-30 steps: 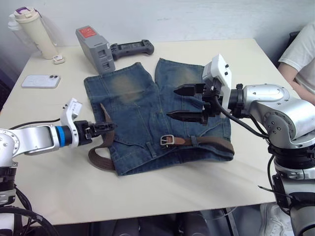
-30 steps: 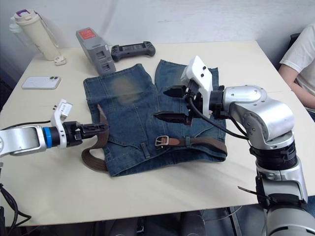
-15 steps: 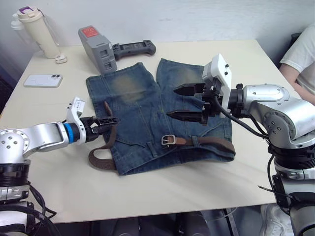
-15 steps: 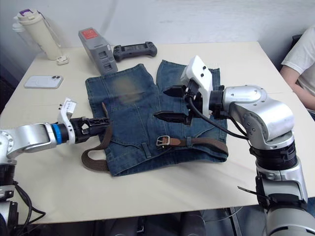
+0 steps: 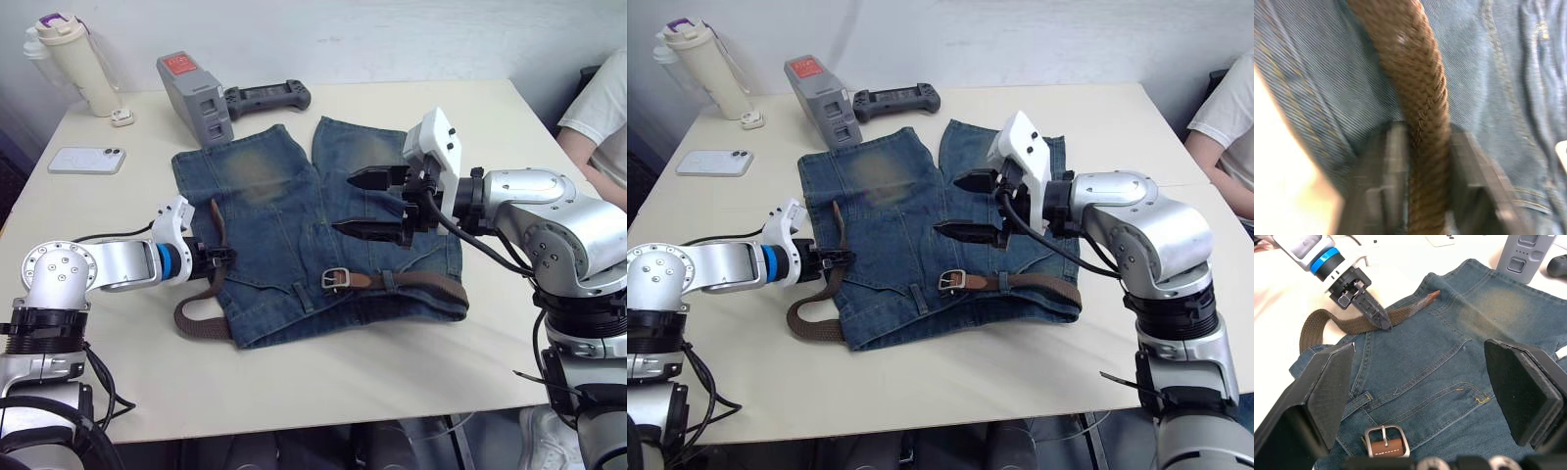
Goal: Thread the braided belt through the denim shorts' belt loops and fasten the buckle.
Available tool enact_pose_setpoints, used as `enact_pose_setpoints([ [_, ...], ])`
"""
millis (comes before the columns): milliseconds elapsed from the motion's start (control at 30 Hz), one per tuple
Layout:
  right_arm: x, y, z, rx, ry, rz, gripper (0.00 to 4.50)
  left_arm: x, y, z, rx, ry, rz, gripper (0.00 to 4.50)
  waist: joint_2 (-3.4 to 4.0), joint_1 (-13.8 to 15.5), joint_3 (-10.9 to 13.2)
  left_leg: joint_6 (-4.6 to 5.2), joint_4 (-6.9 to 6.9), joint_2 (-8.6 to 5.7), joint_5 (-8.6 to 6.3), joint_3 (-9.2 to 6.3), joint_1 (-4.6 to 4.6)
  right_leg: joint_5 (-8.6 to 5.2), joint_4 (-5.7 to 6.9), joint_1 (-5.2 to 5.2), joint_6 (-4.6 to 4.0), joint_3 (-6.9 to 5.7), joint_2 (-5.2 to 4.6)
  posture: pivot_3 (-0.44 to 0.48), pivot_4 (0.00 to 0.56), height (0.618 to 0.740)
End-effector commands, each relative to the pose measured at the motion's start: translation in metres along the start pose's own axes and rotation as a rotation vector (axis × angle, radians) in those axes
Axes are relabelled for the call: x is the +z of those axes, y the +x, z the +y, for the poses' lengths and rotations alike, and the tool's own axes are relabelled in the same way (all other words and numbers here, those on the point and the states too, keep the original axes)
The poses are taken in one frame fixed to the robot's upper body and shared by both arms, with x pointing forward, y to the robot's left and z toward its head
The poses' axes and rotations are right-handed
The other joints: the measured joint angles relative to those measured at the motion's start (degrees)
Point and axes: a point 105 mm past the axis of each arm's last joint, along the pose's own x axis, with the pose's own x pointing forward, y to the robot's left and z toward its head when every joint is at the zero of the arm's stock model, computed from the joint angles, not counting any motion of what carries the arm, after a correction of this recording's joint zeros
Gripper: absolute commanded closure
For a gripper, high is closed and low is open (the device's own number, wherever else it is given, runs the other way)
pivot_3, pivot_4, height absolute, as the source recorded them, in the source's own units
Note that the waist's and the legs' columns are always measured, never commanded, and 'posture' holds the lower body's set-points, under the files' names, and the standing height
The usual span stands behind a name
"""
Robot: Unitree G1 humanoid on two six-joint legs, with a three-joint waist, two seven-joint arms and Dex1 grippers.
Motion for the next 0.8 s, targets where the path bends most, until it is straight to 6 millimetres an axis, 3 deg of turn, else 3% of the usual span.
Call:
enact_pose_setpoints([
  [33, 0.011, -0.005, 0.002, -0.002, -0.038, -0.037, 0.00, 0.026, -0.013, -0.022, -0.035, 0.205, -0.103, 4.43, 0.00, 0.01, 0.00, 0.00, 0.00, 0.00, 0.00, 0.00, -0.01, 0.00, 0.00, 0.00, 0.00, -0.01, 0.00, 0.000, 0.150, 0.664],
  [133, 0.009, -0.006, 0.003, -0.001, -0.039, -0.025, 0.00, 0.037, -0.020, -0.033, -0.081, 0.390, -0.176, 4.43, 0.00, 0.00, 0.00, 0.00, 0.00, 0.00, 0.00, 0.03, -0.01, 0.00, -0.01, -0.01, 0.00, 0.00, 0.00, 0.000, 0.150, 0.664],
  [200, 0.008, -0.006, 0.000, -0.020, -0.074, -0.012, 0.00, 0.045, -0.028, -0.054, -0.178, 0.592, -0.253, 4.43, 0.00, -0.03, 0.00, -0.01, -0.03, 0.00, 0.01, 0.07, -0.01, 0.00, -0.01, -0.04, 0.00, 0.01, 0.02, 0.000, 0.150, 0.664],
  [267, 0.006, -0.007, -0.004, -0.044, -0.126, 0.011, 0.00, 0.040, -0.032, -0.068, -0.221, 0.834, -0.255, 4.43, 0.01, -0.02, 0.00, -0.02, -0.06, 0.01, 0.01, 0.12, -0.07, 0.00, -0.02, -0.13, 0.00, 0.03, 0.03, 0.000, 0.150, 0.664],
  [400, 0.006, -0.008, -0.012, -0.096, -0.292, 0.041, 0.00, 0.031, -0.027, -0.070, -0.181, 1.319, -0.212, 4.43, 0.02, 0.00, 0.01, -0.02, -0.13, 0.01, 0.01, 0.22, -0.02, 0.00, -0.10, -0.13, 0.00, 0.07, 0.02, 0.000, 0.150, 0.664],
  [467, 0.005, -0.007, -0.011, -0.093, -0.361, 0.063, 0.00, 0.027, -0.022, -0.071, -0.192, 1.459, -0.198, 4.43, 0.02, 0.02, 0.01, -0.02, -0.11, 0.01, 0.01, 0.24, -0.05, 0.00, -0.05, -0.17, 0.00, 0.07, 0.02, 0.000, 0.150, 0.664],
  [633, -0.003, -0.003, -0.005, -0.059, -0.505, 0.128, 0.00, 0.029, -0.013, -0.076, -0.238, 1.507, -0.219, 4.43, 0.01, 0.03, 0.02, 0.01, -0.03, 0.02, 0.00, 0.24, -0.11, 0.00, 0.00, -0.20, 0.00, 0.07, 0.01, 0.000, 0.150, 0.664],
  [800, -0.012, 0.005, 0.008, 0.001, -0.498, 0.160, 0.00, 0.030, -0.008, -0.080, -0.266, 1.517, -0.229, 4.43, 0.01, 0.05, 0.02, 0.04, 0.06, 0.03, -0.01, 0.20, -0.13, 0.00, 0.06, -0.20, 0.00, 0.05, -0.01, 0.000, 0.150, 0.664],
])
